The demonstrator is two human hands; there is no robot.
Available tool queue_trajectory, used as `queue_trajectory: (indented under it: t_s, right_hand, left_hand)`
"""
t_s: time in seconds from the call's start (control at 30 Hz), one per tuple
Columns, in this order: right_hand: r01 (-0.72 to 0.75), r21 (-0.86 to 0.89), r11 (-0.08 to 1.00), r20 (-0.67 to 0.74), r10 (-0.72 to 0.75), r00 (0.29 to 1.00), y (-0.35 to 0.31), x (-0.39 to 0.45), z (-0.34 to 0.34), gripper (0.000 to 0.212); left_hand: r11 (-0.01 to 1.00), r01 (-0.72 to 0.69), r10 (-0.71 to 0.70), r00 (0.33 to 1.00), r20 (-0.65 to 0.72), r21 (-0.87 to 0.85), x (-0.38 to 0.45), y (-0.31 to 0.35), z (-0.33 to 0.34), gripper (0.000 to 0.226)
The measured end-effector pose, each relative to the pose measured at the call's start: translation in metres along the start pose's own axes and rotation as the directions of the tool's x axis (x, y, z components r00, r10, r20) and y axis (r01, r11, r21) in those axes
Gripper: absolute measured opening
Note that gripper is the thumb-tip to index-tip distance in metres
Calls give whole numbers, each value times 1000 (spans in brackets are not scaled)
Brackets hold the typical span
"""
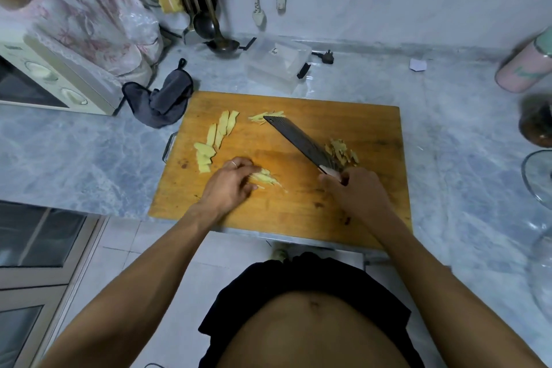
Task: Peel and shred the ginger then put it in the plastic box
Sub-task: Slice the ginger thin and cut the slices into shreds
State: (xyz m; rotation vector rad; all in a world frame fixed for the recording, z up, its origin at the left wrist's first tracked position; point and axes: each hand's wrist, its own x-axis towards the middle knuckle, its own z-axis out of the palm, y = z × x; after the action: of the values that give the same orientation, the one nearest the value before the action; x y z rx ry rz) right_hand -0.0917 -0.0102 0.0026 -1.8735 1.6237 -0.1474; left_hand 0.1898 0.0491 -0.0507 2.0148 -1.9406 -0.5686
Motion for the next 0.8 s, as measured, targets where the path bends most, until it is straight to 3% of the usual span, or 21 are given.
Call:
queue_trajectory:
  t_s: [0.13,0.27,0.4,0.57,0.8]
  right_hand:
    - [-24,12,1000,12,24,1000,-7,0,2,53]
    - [-19,49,999,6,18,1000,-13,0,6,52]
    - [-14,110,994,0,14,1000,-19,2,6,53]
    - [11,171,985,-14,-9,1000,-19,9,1,55]
    - [56,196,979,-52,-47,998,-22,21,-8,55]
  left_hand:
    - [999,-6,-5,975,221,47,19,-1,-15,78]
    - [994,-109,100,928,359,4,36,2,-20,51]
    - [975,-206,160,910,382,81,43,10,-22,29]
    - [952,-258,162,882,443,166,49,17,-28,23]
    - [976,-176,129,943,308,129,57,12,-26,17]
